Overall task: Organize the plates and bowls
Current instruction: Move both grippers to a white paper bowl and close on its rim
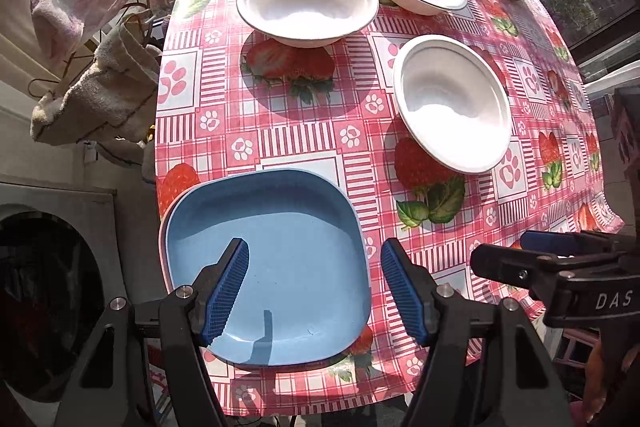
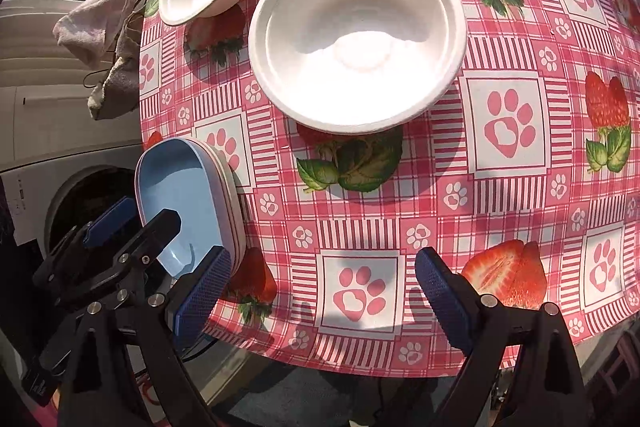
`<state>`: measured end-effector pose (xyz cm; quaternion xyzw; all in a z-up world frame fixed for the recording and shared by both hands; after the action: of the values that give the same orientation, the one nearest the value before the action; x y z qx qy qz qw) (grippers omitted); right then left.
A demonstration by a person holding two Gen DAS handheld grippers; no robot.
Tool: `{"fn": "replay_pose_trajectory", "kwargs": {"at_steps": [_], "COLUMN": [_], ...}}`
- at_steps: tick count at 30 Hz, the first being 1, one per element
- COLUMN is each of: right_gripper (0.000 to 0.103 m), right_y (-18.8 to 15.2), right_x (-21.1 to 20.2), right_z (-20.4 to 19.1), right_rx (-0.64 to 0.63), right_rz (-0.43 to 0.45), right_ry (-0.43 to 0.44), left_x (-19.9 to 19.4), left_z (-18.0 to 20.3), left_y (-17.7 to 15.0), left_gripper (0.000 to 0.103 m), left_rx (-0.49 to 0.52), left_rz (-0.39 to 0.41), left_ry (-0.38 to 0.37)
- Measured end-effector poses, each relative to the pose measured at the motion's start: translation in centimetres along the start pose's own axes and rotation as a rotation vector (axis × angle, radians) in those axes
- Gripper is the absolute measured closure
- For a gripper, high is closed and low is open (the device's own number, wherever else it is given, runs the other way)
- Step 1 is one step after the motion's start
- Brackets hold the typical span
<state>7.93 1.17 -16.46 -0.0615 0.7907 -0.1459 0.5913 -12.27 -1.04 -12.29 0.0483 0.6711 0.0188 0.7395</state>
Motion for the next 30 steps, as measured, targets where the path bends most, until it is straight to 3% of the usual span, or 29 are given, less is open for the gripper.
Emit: {"fn": "replay_pose_trajectory", "kwargs": {"at_steps": [8, 15, 23, 30], "right_gripper": [0.009, 0.009, 0.009, 0.009], "right_y": [0.8, 2.3, 5.5, 9.5], "right_x": [-1.0, -1.6, -2.2, -1.9], "right_z": [3.1, 5.8, 7.5, 8.6], "right_rx": [0.1, 0.141, 0.132, 0.081], "right_rz": [0.032, 0.046, 0.075, 0.099], "right_ry": [-0.004, -0.025, -0.07, -0.158], "left_x": [0.4, 0.8, 2.5, 5.0], "left_z": [2.6, 3.0, 3.2, 3.6], "left_y": [1.2, 4.5, 8.4, 10.7], "left_gripper": [0.031, 0.031, 0.031, 0.031], "left_rx": [0.015, -0.007, -0.001, -0.013], "left_rz": [-0.021, -0.016, -0.032, -0.062], "left_ry": [-0.026, -0.022, 0.021, 0.061]}}
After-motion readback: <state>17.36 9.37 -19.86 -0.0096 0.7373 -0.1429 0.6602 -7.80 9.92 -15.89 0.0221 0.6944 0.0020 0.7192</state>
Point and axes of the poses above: each gripper's, at about its wrist camera, not at the fingertips, and x roughly the way its jaws point, z to its right, y to its top, the point moved 7 cm from there along x, roughly the way its jaws point, and after that the axes turned 2 degrees about x, right-handed, at the moved point
